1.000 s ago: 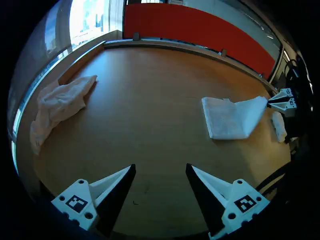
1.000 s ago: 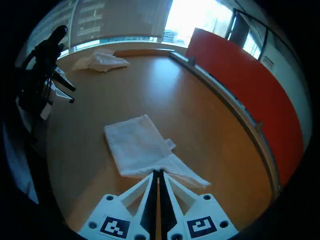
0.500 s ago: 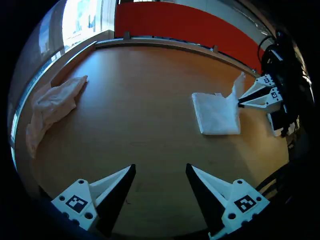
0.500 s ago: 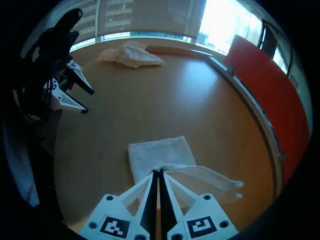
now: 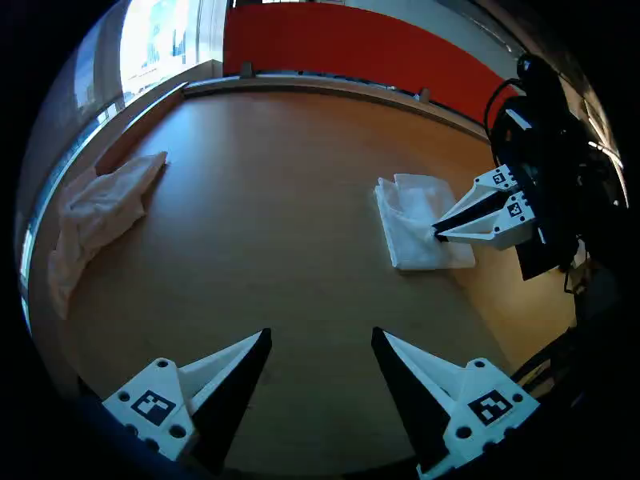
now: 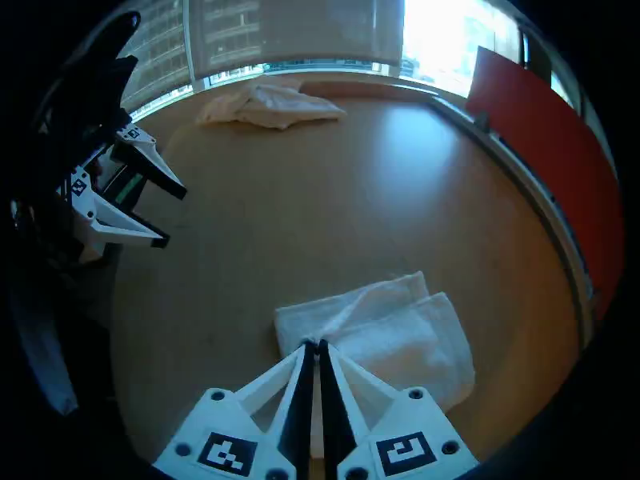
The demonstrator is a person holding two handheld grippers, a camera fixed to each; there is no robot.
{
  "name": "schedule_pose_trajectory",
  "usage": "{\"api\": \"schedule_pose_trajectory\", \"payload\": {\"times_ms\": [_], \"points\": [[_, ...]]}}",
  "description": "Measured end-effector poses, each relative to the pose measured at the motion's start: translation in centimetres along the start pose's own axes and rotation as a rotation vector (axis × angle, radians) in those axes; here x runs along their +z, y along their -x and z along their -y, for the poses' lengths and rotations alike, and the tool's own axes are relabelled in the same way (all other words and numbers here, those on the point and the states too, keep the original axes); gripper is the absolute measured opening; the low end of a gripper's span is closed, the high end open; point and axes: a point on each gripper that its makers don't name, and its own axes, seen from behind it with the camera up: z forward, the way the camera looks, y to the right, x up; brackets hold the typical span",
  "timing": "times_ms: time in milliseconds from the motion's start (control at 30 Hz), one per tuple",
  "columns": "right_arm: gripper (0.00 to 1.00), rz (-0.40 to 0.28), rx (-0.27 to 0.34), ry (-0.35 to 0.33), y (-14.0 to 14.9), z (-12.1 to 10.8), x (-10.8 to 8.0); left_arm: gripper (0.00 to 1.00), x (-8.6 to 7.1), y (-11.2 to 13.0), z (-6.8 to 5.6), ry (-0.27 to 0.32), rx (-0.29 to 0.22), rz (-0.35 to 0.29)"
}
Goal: Fold towel
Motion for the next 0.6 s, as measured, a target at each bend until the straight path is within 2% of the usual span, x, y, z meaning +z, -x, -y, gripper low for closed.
{"api": "schedule_pose_trajectory", "payload": {"times_ms": [67,133,167,333,600], "points": [[0.30,-0.008,0.011,0.006,0.0,-0.2,-0.2,0.93,0.0,0.0,0.0,0.001,0.000,0.001],[0.54,-0.020,0.021,0.015,0.0,-0.4,-0.5,0.93,0.0,0.0,0.0,0.001,0.001,0.002],[0.59,-0.026,0.026,0.020,0.0,-0.5,-0.7,0.93,0.0,0.0,0.0,0.001,0.001,0.003],[0.65,-0.033,0.053,0.045,0.9,-1.0,-1.6,0.93,0.0,-0.1,-0.1,0.000,0.008,0.003],[0.65,-0.005,0.123,0.085,4.8,-0.9,-2.9,0.93,0.0,-0.1,-0.3,0.000,0.011,0.003]]}}
